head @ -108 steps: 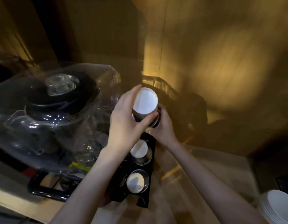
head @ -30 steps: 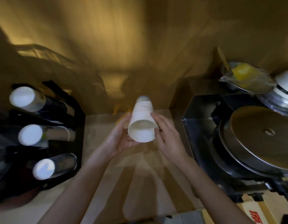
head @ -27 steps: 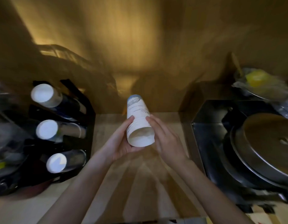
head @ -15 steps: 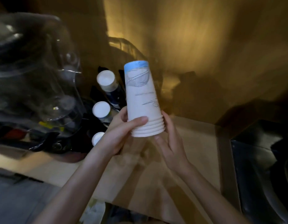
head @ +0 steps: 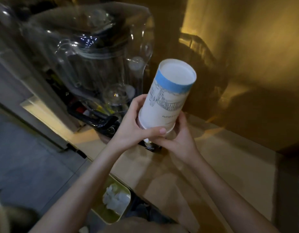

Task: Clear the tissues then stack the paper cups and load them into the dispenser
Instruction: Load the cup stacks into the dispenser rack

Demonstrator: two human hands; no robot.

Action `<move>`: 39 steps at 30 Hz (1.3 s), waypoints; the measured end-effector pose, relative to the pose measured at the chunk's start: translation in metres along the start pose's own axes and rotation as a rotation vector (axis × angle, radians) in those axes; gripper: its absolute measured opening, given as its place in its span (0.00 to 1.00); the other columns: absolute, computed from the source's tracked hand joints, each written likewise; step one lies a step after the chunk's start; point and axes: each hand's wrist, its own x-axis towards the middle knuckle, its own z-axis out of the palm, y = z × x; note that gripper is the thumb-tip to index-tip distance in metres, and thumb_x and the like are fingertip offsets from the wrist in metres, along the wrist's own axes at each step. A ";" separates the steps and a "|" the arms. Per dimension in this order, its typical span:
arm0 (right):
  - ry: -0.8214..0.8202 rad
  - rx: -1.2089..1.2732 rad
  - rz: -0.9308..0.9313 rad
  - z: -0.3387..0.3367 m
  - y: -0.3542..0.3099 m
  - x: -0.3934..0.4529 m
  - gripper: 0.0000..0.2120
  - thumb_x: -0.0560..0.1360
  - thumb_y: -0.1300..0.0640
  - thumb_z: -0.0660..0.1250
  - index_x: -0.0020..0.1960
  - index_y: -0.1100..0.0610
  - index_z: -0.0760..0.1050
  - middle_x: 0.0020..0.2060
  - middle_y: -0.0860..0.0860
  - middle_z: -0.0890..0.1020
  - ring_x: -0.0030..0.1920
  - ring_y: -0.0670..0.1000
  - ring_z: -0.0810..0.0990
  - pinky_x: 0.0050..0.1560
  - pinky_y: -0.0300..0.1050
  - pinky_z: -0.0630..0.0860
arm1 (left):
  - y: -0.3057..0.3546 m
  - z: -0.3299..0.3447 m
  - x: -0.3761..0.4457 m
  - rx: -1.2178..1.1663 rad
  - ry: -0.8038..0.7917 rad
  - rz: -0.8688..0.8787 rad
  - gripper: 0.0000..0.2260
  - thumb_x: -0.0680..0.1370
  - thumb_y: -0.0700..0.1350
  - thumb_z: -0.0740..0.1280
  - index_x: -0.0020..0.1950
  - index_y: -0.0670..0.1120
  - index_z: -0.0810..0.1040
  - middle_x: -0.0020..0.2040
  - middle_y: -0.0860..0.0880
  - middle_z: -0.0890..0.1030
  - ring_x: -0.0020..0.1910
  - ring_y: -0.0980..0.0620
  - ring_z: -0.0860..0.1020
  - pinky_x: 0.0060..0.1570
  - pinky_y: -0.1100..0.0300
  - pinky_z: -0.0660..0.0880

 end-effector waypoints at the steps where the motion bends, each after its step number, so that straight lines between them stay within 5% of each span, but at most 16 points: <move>1: 0.015 -0.023 -0.009 0.005 0.002 0.001 0.41 0.58 0.54 0.80 0.60 0.33 0.60 0.60 0.36 0.73 0.61 0.35 0.72 0.56 0.29 0.72 | 0.001 -0.005 -0.001 0.018 -0.005 -0.009 0.36 0.58 0.50 0.76 0.63 0.53 0.65 0.62 0.51 0.75 0.61 0.56 0.75 0.57 0.60 0.76; 4: 0.058 -0.111 -0.031 0.017 0.012 0.004 0.40 0.59 0.56 0.80 0.57 0.33 0.60 0.57 0.34 0.71 0.57 0.29 0.71 0.52 0.23 0.70 | 0.008 -0.017 -0.003 0.118 -0.011 0.001 0.35 0.59 0.53 0.76 0.64 0.54 0.66 0.59 0.57 0.76 0.59 0.61 0.76 0.56 0.64 0.75; 8: 0.042 -0.152 0.014 0.025 0.028 0.002 0.40 0.57 0.47 0.79 0.62 0.36 0.61 0.63 0.44 0.72 0.64 0.44 0.72 0.62 0.50 0.74 | 0.022 -0.028 -0.008 0.305 0.048 0.124 0.34 0.61 0.57 0.73 0.65 0.57 0.64 0.58 0.66 0.72 0.60 0.67 0.72 0.55 0.71 0.72; 11: -0.013 -0.188 0.038 0.027 0.032 0.006 0.41 0.57 0.43 0.76 0.66 0.41 0.61 0.66 0.47 0.71 0.66 0.48 0.70 0.63 0.58 0.72 | 0.023 -0.034 -0.010 0.460 0.101 0.148 0.34 0.61 0.62 0.70 0.64 0.57 0.63 0.57 0.68 0.69 0.58 0.68 0.70 0.55 0.70 0.73; 17: -0.135 -0.425 0.039 0.025 0.028 0.009 0.42 0.65 0.45 0.74 0.72 0.46 0.55 0.69 0.46 0.68 0.69 0.46 0.66 0.67 0.53 0.69 | 0.014 -0.046 -0.012 0.547 0.114 0.151 0.30 0.61 0.62 0.69 0.59 0.58 0.66 0.53 0.69 0.70 0.54 0.73 0.70 0.51 0.70 0.74; 20: -0.133 -0.608 -0.003 0.028 0.028 0.011 0.38 0.68 0.48 0.71 0.72 0.53 0.57 0.69 0.49 0.68 0.69 0.49 0.65 0.68 0.51 0.67 | -0.001 -0.041 -0.015 0.559 0.083 0.133 0.32 0.60 0.57 0.74 0.61 0.50 0.70 0.53 0.60 0.74 0.54 0.66 0.72 0.53 0.75 0.69; 26: -0.129 -0.789 -0.003 0.034 0.032 0.015 0.38 0.69 0.57 0.71 0.73 0.56 0.54 0.69 0.53 0.68 0.70 0.53 0.64 0.68 0.48 0.65 | -0.044 -0.021 -0.009 0.593 0.061 0.078 0.30 0.61 0.47 0.77 0.60 0.42 0.71 0.52 0.55 0.73 0.51 0.65 0.69 0.50 0.84 0.61; 34: 0.063 -0.944 -0.201 0.031 0.041 0.017 0.26 0.61 0.61 0.73 0.58 0.59 0.73 0.52 0.54 0.81 0.56 0.49 0.65 0.51 0.51 0.76 | -0.085 -0.002 0.010 0.639 0.011 0.011 0.30 0.64 0.42 0.77 0.61 0.38 0.70 0.58 0.43 0.76 0.59 0.46 0.73 0.51 0.70 0.62; 39: 0.092 -1.064 -0.226 0.027 0.046 0.021 0.12 0.66 0.59 0.68 0.49 0.59 0.80 0.52 0.55 0.82 0.58 0.52 0.64 0.51 0.52 0.77 | -0.101 0.008 0.017 0.675 -0.082 -0.025 0.27 0.65 0.46 0.74 0.59 0.37 0.69 0.56 0.40 0.74 0.55 0.41 0.74 0.46 0.59 0.67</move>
